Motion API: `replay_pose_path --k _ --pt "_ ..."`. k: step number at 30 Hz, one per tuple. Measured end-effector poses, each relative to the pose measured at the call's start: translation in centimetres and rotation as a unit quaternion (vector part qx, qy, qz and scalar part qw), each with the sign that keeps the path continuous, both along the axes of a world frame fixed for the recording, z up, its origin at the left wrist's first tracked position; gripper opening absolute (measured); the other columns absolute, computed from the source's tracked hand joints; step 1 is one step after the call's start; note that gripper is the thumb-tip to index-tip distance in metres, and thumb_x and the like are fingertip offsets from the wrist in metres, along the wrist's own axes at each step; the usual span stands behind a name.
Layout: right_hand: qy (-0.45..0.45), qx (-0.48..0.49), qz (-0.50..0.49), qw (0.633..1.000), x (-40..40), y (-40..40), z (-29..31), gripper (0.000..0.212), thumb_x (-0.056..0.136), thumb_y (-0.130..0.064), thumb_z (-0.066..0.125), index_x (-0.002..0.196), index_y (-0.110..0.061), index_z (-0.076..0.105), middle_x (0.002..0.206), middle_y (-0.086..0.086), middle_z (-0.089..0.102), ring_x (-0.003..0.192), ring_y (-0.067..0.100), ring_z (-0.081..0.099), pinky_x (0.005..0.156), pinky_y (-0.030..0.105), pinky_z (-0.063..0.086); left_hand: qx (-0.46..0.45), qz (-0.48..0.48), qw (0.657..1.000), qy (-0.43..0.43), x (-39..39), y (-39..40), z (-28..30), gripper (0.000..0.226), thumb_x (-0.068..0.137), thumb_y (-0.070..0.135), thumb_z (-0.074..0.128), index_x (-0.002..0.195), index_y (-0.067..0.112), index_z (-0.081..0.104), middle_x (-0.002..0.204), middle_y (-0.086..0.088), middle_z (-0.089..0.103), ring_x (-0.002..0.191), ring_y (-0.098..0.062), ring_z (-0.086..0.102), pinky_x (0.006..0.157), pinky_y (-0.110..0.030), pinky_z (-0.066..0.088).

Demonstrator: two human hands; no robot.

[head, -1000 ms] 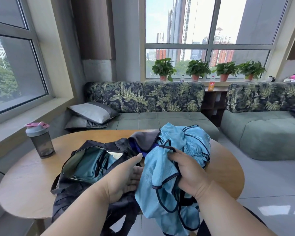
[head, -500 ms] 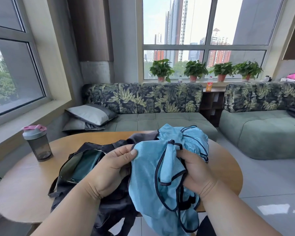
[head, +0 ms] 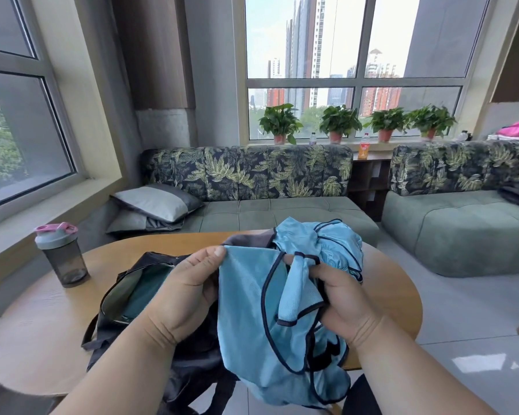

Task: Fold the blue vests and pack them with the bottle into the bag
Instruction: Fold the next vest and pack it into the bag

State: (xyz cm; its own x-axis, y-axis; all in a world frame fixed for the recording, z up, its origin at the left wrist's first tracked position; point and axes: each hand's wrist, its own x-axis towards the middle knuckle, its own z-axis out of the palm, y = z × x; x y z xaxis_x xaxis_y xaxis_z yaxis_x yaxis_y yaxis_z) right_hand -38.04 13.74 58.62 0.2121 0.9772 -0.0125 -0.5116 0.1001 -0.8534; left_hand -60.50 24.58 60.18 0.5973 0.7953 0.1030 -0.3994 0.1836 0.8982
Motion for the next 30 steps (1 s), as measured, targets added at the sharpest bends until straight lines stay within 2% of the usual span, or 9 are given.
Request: replay_pose_path --k 6,9,11,13,15,17,22,27,30 --pt "0.006 -0.028 -0.027 0.999 0.7 0.6 0.1 0.036 0.095 -0.019 0.059 0.123 -0.005 0.077 0.134 0.021 0.069 0.125 0.035 0.066 0.116 0.055 0.044 0.040 -0.013 0.998 -0.035 -0.5 -0.7 2.5 0.027 0.098 0.013 0.056 0.115 0.005 0.075 0.107 -0.014 0.077 0.090 -0.021 0.075 0.078 -0.032 0.063" --pt "0.008 -0.030 -0.063 0.998 1.0 0.7 -0.2 0.036 0.100 -0.018 0.055 0.128 -0.004 0.073 0.135 0.022 0.068 0.128 0.040 0.064 0.116 0.060 0.042 0.034 -0.012 0.999 -0.040 -0.8 -0.1 2.4 0.053 0.087 0.013 0.078 0.133 -0.006 0.060 0.114 -0.018 0.072 0.094 -0.025 0.072 0.086 -0.034 0.063" --pt "-0.027 -0.029 -0.107 0.993 1.1 0.5 0.1 0.032 0.100 -0.017 0.057 0.124 -0.007 0.076 0.126 0.018 0.074 0.119 0.036 0.070 0.110 0.059 0.049 0.031 -0.022 0.999 -0.032 -1.2 0.3 2.2 0.080 0.074 0.021 0.094 0.138 -0.006 0.056 0.122 -0.021 0.067 0.103 -0.029 0.067 0.094 -0.038 0.059" --pt "-0.087 -0.035 -0.152 0.984 0.9 -0.2 1.0 0.028 0.102 -0.014 0.055 0.117 -0.009 0.078 0.112 0.010 0.080 0.105 0.027 0.076 0.094 0.047 0.061 0.017 -0.015 0.999 -0.036 -1.3 0.2 2.3 0.074 0.078 0.013 0.088 0.142 -0.002 0.055 0.126 -0.021 0.066 0.108 -0.030 0.064 0.097 -0.037 0.058" --pt "-0.141 -0.026 -0.182 0.973 1.0 -0.8 1.9 0.029 0.105 -0.009 0.050 0.114 -0.009 0.077 0.099 0.000 0.081 0.091 0.012 0.077 0.072 0.030 0.063 -0.011 0.011 0.999 -0.052 -1.1 -0.1 2.6 0.063 0.082 -0.003 0.074 0.141 0.006 0.054 0.110 -0.016 0.070 0.095 -0.025 0.070 0.087 -0.033 0.062" --pt "-0.153 -0.021 -0.205 0.967 1.3 -0.8 2.5 0.029 0.105 -0.010 0.048 0.114 -0.009 0.076 0.102 0.004 0.081 0.090 0.014 0.077 0.072 0.032 0.065 -0.015 0.025 0.998 -0.054 -1.1 -0.2 2.9 0.066 0.079 -0.009 0.064 0.139 0.017 0.054 0.092 -0.013 0.068 0.079 -0.021 0.071 0.074 -0.030 0.064" --pt "-0.132 0.002 -0.235 0.963 1.8 -0.5 3.5 0.025 0.100 -0.015 0.053 0.107 -0.013 0.078 0.113 0.015 0.077 0.113 0.037 0.071 0.103 0.059 0.052 0.113 0.054 0.986 0.112 -1.3 -0.6 3.2 0.058 0.080 -0.016 0.073 0.127 0.019 0.073 0.095 -0.017 0.067 0.078 -0.020 0.066 0.070 -0.026 0.060" --pt "-0.133 0.021 -0.253 0.958 3.1 0.4 4.9 0.020 0.098 -0.018 0.057 0.110 -0.010 0.072 0.108 0.020 0.075 0.107 0.043 0.072 0.092 0.056 0.056 0.283 0.210 0.882 0.313 -1.6 -0.2 4.2 0.014 0.096 0.011 0.074 0.097 0.024 0.079 0.084 0.006 0.080 0.068 -0.003 0.068 0.064 -0.011 0.052" --pt "-0.122 0.052 -0.260 0.956 4.0 1.0 8.1 0.021 0.102 -0.018 0.057 0.119 -0.014 0.069 0.099 0.009 0.076 0.096 0.029 0.074 0.082 0.045 0.057 0.286 0.241 0.872 0.315 -1.3 -0.1 6.2 0.014 0.099 0.018 0.070 0.087 0.020 0.077 0.075 -0.002 0.078 0.062 -0.013 0.073 0.059 -0.021 0.059"
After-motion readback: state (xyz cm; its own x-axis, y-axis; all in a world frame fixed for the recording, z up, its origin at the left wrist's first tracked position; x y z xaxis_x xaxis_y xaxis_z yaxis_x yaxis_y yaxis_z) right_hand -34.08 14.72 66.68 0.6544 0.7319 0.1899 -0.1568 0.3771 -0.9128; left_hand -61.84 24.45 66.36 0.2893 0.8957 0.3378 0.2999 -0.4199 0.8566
